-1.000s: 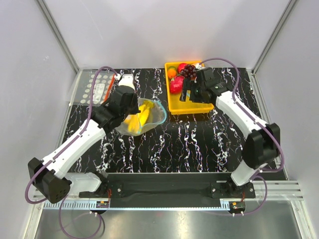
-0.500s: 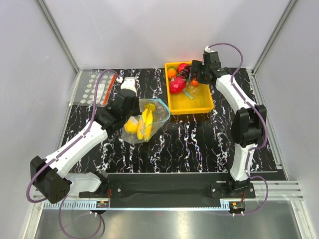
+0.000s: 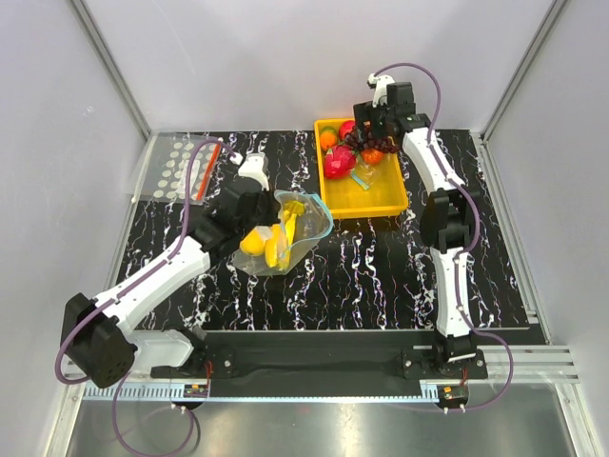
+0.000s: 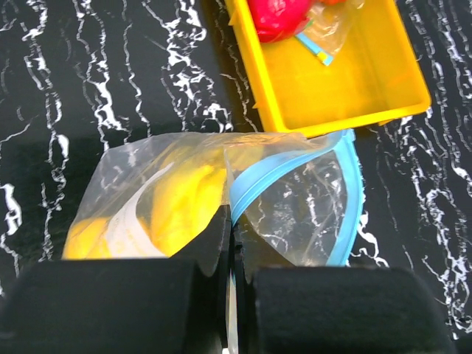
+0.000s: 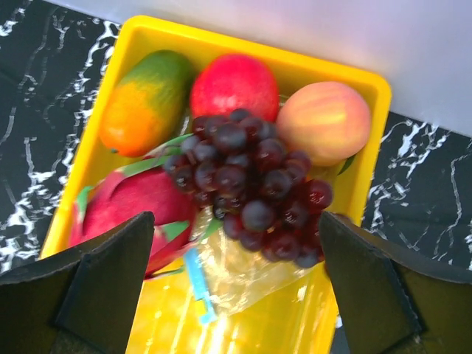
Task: Place the food in the zip-top bag and seal the zipper
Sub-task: Pick up the fake fruit from the bin.
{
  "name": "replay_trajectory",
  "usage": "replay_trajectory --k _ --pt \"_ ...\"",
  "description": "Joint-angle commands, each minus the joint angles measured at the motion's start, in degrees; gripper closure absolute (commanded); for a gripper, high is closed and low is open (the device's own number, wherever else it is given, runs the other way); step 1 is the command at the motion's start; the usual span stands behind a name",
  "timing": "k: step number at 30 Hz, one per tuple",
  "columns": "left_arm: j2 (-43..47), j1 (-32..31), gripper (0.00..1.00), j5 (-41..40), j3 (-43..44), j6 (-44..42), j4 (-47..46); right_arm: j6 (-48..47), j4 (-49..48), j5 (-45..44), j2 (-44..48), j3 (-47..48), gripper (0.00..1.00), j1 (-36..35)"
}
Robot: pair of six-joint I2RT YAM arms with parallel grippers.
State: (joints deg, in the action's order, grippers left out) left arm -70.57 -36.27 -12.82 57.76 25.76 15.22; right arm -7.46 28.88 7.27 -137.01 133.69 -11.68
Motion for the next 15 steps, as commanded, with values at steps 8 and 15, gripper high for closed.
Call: replay_trajectory --k 8,15 --pt "-1.06 -0.03 1.00 2.45 -1.51 0.79 -7.14 -6.69 2.23 4.33 -6.07 8.61 0.00 1.49" --pt "-1.33 -0.03 1.00 2.89 -1.07 0.87 -7.23 -6.34 1.70 2.76 -9.06 8.61 0.00 1.58"
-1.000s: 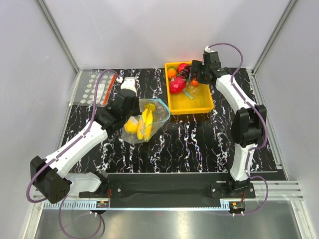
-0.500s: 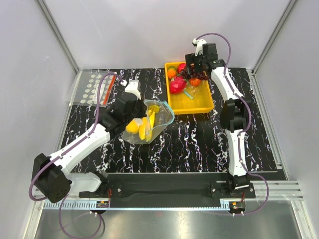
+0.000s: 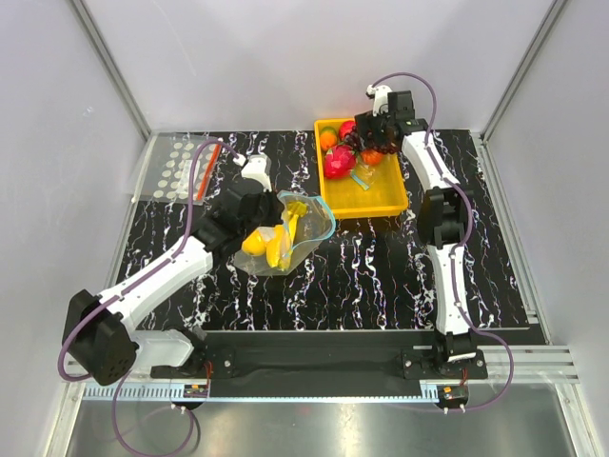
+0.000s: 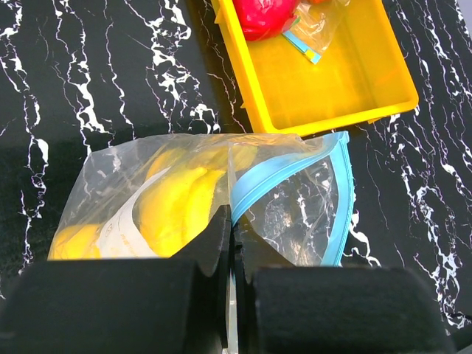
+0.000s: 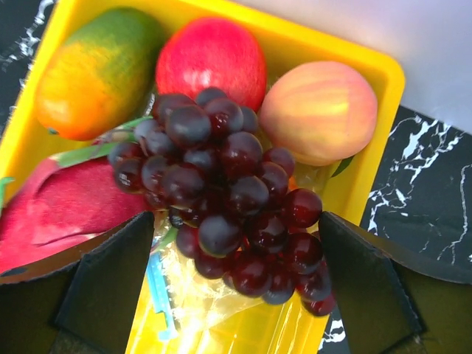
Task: Place the food in the zip-top bag and seal the zipper
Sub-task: Pick up the fake fruit from the bin.
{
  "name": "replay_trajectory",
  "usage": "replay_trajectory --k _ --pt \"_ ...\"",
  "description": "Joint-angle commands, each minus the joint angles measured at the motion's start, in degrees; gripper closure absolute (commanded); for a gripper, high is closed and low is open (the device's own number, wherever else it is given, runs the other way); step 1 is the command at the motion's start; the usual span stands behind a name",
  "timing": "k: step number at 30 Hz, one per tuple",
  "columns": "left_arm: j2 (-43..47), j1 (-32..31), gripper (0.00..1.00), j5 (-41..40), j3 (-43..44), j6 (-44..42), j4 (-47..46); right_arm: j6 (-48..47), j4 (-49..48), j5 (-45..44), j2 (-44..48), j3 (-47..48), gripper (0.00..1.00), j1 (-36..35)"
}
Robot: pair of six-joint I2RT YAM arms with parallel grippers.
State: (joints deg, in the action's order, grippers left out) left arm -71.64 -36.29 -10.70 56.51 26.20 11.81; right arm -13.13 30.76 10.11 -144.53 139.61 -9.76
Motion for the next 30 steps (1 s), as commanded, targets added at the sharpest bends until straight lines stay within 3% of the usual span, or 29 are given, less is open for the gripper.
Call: replay_trajectory --k 1,3,7,10,11,18,30 --pt "-0.35 -0.01 1.00 0.77 0.18 0.44 -3.64 -0.59 -0.18 -0.61 -1.72 2.60 0.00 -0.35" --pt "-0.26 -0.09 1.00 0.85 0.18 0.43 -3.55 -0.32 0.00 -1.06 -1.81 2.42 0.05 -0.35" --pt "-0.08 -0.09 1.00 0.86 0.09 0.35 -3.55 0.99 -1.23 0.17 0.56 0.05 0.52 -0.35" --pt "0.00 -0.09 1.00 0.94 0.18 0.52 -3.38 2.75 -5.34 1.14 4.68 -5.39 0.75 -0.44" --pt "0.09 -0.27 1.00 0.94 0.18 0.52 -3.29 3.45 -6.41 1.14 5.91 -8.62 0.86 -0.35" --pt "1.32 -0.44 1.00 0.42 0.27 0.26 -2.32 7.76 -13.44 3.16 17.50 -19.19 0.99 -0.35" --pt "1.59 -0.44 1.00 0.15 1.41 0.08 -0.57 12.68 -18.19 11.59 38.69 -34.83 1.00 -0.35"
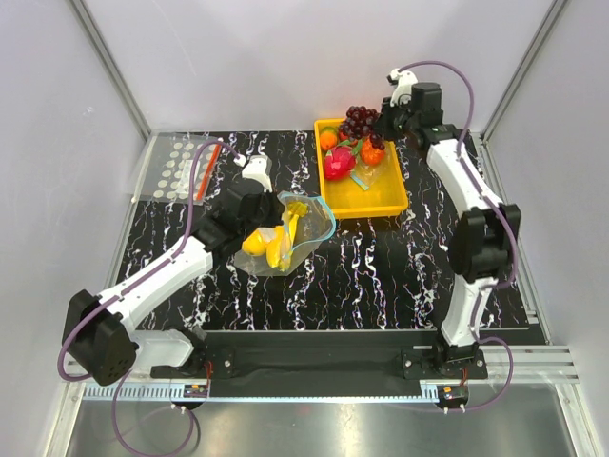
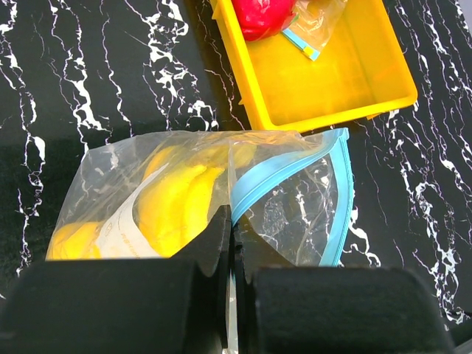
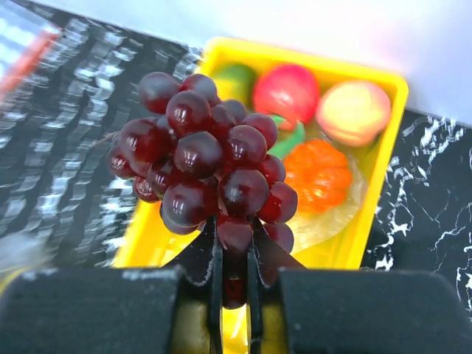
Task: Place the food in the zip-top bag and seal the zipper
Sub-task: Pick up the fake fruit from the bin, then place the fake fruit in the zipper food storage bag.
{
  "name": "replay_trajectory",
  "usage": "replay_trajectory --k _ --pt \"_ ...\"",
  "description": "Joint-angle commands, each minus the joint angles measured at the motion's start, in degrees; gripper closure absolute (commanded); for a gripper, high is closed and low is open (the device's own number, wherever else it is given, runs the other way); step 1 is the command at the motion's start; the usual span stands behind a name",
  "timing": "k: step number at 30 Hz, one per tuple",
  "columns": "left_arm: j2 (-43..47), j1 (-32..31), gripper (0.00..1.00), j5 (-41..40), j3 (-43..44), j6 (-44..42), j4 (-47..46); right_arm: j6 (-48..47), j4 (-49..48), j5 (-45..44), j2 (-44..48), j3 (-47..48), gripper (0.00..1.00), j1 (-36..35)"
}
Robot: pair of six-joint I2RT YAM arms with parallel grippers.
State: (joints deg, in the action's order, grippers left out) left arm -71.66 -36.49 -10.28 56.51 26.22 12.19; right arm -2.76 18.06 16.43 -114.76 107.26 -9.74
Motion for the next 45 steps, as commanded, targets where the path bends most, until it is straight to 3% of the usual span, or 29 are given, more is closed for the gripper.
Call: replay_trajectory --k 1,14,22,31,45 --pt "1.35 -0.16 1.00 -0.26 2.02 -0.03 -0.76 2.41 -5.50 6.50 10.33 -3.63 1.00 -0.46" --pt "-4.19 -0.25 1.00 -1.32 10.81 -1.34 6.45 1.09 3.46 12.92 38.18 -24.72 1.00 -8.54" --pt "-3.67 -0.16 1.00 -0.53 10.81 -0.64 7.06 2.41 10.94 11.79 45.23 -31.75 1.00 -16.45" --pt "-1.03 -0.25 1.00 2.54 11.08 -0.47 9.26 5.40 6.55 11.87 41.12 -33.96 1.00 -19.18" --pt "0.82 -0.25 1.00 8.00 9.93 0.85 9.35 4.52 6.55 7.48 24.41 -24.38 1.00 -26.64"
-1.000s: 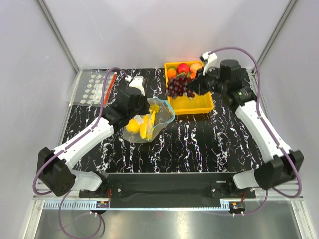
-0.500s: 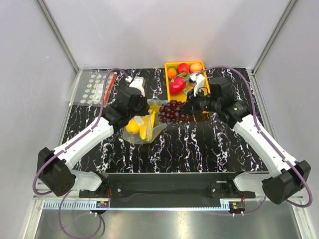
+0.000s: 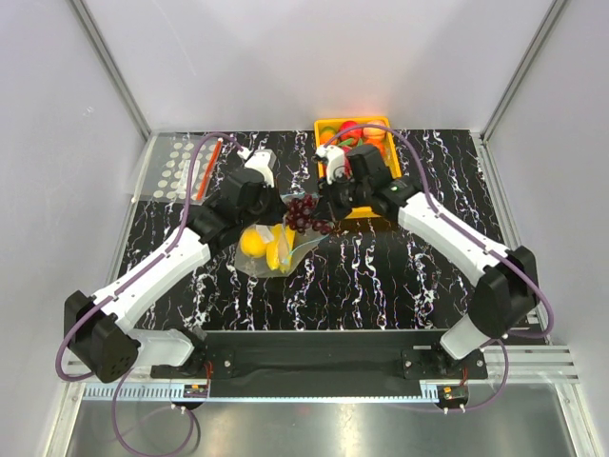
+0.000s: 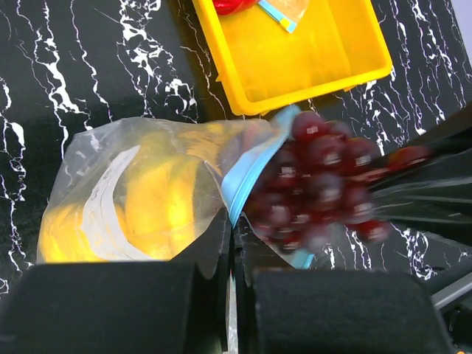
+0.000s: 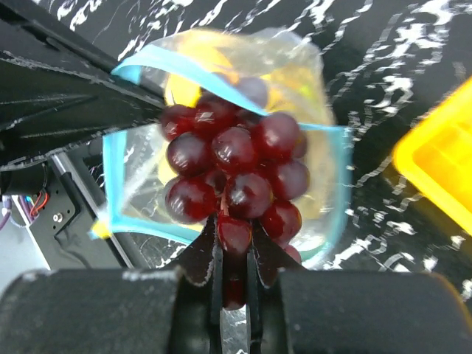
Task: Place the food in the zip-top bag and seal the zipper
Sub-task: Place the fake fruit in the zipper food storage bag.
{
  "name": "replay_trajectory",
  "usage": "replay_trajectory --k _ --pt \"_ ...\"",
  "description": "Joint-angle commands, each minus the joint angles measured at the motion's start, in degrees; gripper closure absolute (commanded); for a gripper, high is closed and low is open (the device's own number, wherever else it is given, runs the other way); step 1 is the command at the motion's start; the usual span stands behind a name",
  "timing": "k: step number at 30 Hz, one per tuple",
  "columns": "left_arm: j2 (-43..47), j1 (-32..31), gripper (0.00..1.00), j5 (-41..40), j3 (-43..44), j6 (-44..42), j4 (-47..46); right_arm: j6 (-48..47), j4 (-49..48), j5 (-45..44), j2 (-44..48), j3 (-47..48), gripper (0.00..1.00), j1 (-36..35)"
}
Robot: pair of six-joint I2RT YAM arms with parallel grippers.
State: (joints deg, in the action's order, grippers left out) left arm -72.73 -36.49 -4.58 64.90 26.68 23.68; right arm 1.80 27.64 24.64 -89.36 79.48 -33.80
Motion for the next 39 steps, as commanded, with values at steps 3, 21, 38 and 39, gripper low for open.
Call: replay_trajectory --k 3,21,38,39 --pt "1.45 -0.25 1.00 2.91 1.63 0.39 -2.15 2.84 -7.23 1.70 -1.60 1.21 1.00 -5.30" --pt "2.51 -0.16 1.00 11.26 0.66 3.38 -5.58 15.78 -37.21 5.24 -8.11 -11.71 1.00 -9.43" --pt "4.88 0.81 1.00 5.20 -0.57 1.18 -2.76 12.17 -23.96 -8.91 6.65 -13.83 0.31 -9.62" --pt "4.88 0.89 1.00 5.28 -0.74 1.18 -3.03 12.35 -23.60 -9.52 7.44 -13.83 0.30 -9.62"
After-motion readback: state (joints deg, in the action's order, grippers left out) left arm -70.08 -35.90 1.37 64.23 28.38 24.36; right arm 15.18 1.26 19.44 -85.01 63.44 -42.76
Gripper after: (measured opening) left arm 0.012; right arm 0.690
